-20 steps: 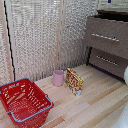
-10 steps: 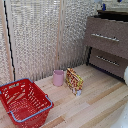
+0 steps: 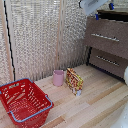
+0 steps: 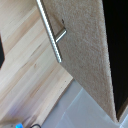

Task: Transport the gripper mindfully toward the orange-red bowl and clasp it to elevate with ease. Ensure your robot's arm aligns efficiently with the top drawer's opening. Carefully slide the orange-red bowl into the designated spot with precision. After confirmation, withdraw the gripper gently. Close the drawer smoothly by transitioning the gripper to its handle.

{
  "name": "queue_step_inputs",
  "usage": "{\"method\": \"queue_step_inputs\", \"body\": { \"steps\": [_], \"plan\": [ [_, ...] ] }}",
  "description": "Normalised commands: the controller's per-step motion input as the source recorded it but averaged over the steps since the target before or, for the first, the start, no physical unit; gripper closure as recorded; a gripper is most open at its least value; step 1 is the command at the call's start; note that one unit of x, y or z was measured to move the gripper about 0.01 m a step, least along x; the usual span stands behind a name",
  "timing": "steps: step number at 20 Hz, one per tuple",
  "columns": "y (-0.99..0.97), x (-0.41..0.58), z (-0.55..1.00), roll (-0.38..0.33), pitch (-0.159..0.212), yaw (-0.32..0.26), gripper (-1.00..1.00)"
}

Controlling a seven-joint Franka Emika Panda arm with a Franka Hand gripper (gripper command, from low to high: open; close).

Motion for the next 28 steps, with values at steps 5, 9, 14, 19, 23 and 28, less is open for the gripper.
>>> {"method": "queue_step_inputs", "body": {
  "steps": [5,9,14,19,23,28],
  "plan": [
    [0.17,0.150,-0.29,-0.375,0.016,0.098,-1.00],
    [0.11,0.107,-0.29,-0.375,0.019,0.112,-1.00],
    [0.01,0.027,-0.31,-0.374,0.030,0.168,-1.00],
    [0.00,0.000,-0.36,-0.350,0.052,0.197,-1.00],
    [-0.01,-0.294,-0.54,-0.236,0.009,0.205,-1.00],
    [-0.08,-0.287,-0.47,-0.126,-0.023,0.201,-1.00]
  ]
}}
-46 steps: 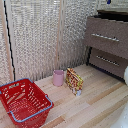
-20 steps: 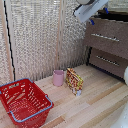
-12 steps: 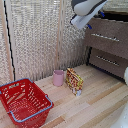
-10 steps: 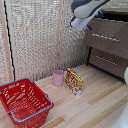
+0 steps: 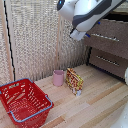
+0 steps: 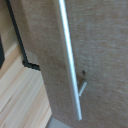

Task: Transport the gripper mindfully toward the orange-red bowl and clasp it to elevate with ease. Ensure your robot's arm aligns efficiently with the top drawer's opening. Carefully slide the orange-red bowl into the designated spot with precision. After confirmation, withdraw the gripper gently. Close the drawer smoothly by transitioning the gripper to its handle.

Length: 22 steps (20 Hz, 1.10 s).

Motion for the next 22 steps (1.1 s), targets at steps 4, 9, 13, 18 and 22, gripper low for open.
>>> {"method": "queue_step_inputs", "body": {
  "steps": [4,9,13,18,22],
  "plan": [
    [-0.43,-0.329,-0.14,-0.081,-0.031,0.134,-1.00],
    [-0.40,-0.209,0.06,-0.119,-0.012,0.086,-1.00],
    [-0.11,-0.098,-0.03,-0.263,0.002,0.141,-1.00],
    [-0.12,-0.012,-0.14,-0.246,0.020,0.189,-1.00],
    [-0.27,-0.019,-0.15,-0.172,0.006,0.184,-1.00]
  ]
}}
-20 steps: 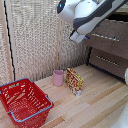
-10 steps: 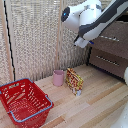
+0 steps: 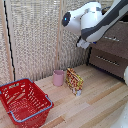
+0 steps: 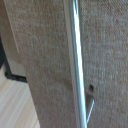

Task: Transport the gripper mindfully toward the orange-red bowl and clasp it to elevate with ease. Ensure your robot's arm aligns efficiently with the top drawer's opening. Carefully slide the orange-red bowl into the designated spot with precision. After confirmation, withdraw the gripper gently. Close the drawer smoothly by transitioning the gripper to its handle.

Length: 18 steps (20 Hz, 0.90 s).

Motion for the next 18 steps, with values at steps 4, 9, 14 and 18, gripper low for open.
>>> {"method": "queue_step_inputs", "body": {
  "steps": [4,9,14,18],
  "plan": [
    [-0.53,-0.198,0.08,-0.069,-0.031,0.102,-1.00],
    [-0.43,-0.124,0.22,-0.047,-0.007,0.041,1.00],
    [-0.24,-0.083,0.12,0.000,0.001,0.012,1.00],
    [-0.19,-0.179,0.11,0.000,0.000,0.000,1.00]
  ]
}}
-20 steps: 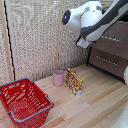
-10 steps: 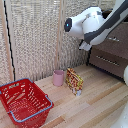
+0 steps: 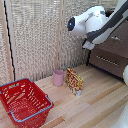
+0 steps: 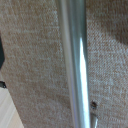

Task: Transport the gripper mindfully toward the orange-red bowl and clasp it to elevate with ease. Ensure your robot's arm aligns efficiently with the top drawer's opening. Carefully slide the orange-red bowl into the designated spot with precision. After confirmation, withdraw the gripper gently. Close the drawer smoothly by transitioning the gripper to its handle.

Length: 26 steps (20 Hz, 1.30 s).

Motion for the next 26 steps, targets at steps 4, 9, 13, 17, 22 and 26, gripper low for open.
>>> {"method": "queue_step_inputs", "body": {
  "steps": [4,9,13,17,22,26],
  "plan": [
    [-0.16,-0.253,0.08,0.000,-0.002,0.000,1.00],
    [-0.23,-0.170,0.00,0.000,0.000,0.000,1.00],
    [-0.24,-0.178,0.14,0.007,0.000,0.000,1.00],
    [-0.27,-0.004,0.41,0.041,0.016,-0.050,1.00],
    [-0.31,0.267,0.67,0.055,0.030,-0.120,1.00],
    [-0.41,0.324,0.78,0.041,0.028,-0.110,1.00]
  ]
}}
